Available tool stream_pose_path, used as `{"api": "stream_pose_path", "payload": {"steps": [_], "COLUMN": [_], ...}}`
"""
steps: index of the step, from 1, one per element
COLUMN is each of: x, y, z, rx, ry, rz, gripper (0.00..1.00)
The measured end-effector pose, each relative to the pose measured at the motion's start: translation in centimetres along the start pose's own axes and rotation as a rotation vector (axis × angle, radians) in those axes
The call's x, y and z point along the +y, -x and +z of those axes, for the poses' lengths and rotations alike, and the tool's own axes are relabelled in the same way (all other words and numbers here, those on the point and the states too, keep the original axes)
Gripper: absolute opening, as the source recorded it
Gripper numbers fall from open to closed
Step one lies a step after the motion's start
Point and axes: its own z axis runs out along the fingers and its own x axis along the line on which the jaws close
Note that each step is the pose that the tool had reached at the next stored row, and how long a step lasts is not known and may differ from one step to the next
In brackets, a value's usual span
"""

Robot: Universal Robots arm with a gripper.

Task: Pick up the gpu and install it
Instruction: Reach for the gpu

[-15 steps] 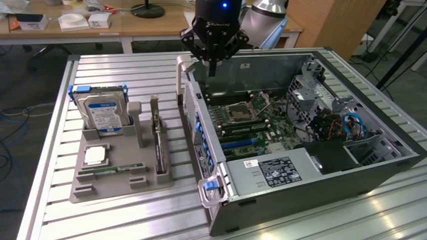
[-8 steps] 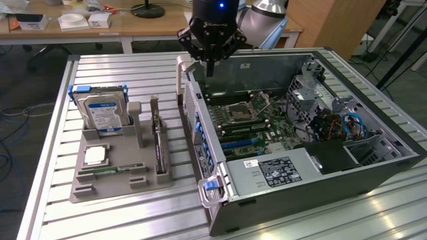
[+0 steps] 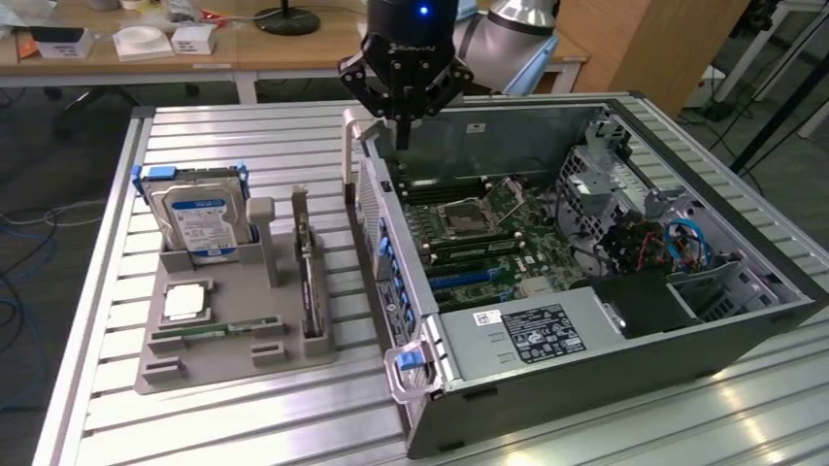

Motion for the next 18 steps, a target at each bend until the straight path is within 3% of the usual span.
{"api": "stream_pose_path", "payload": {"steps": [18], "x": [-0.09], "y": [-1.2], "z": [0.03], "rx": [0.0], "ry": [0.0], "rz": [0.0], "gripper": [0.11]}}
